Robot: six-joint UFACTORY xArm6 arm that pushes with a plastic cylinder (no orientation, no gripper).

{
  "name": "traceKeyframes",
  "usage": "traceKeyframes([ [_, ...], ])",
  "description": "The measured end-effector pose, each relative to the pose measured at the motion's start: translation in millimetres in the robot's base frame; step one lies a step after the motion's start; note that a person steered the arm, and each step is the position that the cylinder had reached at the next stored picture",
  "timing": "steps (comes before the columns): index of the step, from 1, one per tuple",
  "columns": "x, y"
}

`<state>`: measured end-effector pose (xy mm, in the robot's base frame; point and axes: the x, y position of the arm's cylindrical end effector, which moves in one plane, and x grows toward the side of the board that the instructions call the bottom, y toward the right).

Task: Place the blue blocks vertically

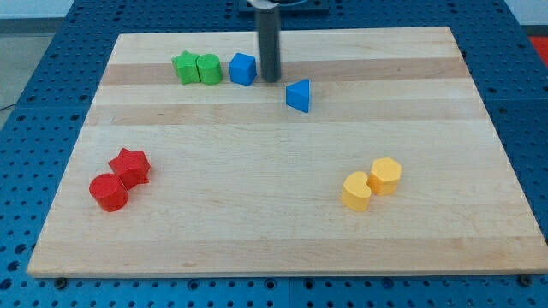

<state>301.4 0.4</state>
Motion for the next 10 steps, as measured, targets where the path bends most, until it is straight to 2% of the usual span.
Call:
traceKeyframes([
  [1,-13,85],
  [2,9,132],
  [3,42,126],
  [4,70,75],
  [5,77,1],
  [6,77,-48],
  [7,84,-22],
  [8,86,44],
  [9,59,78],
  [10,47,53],
])
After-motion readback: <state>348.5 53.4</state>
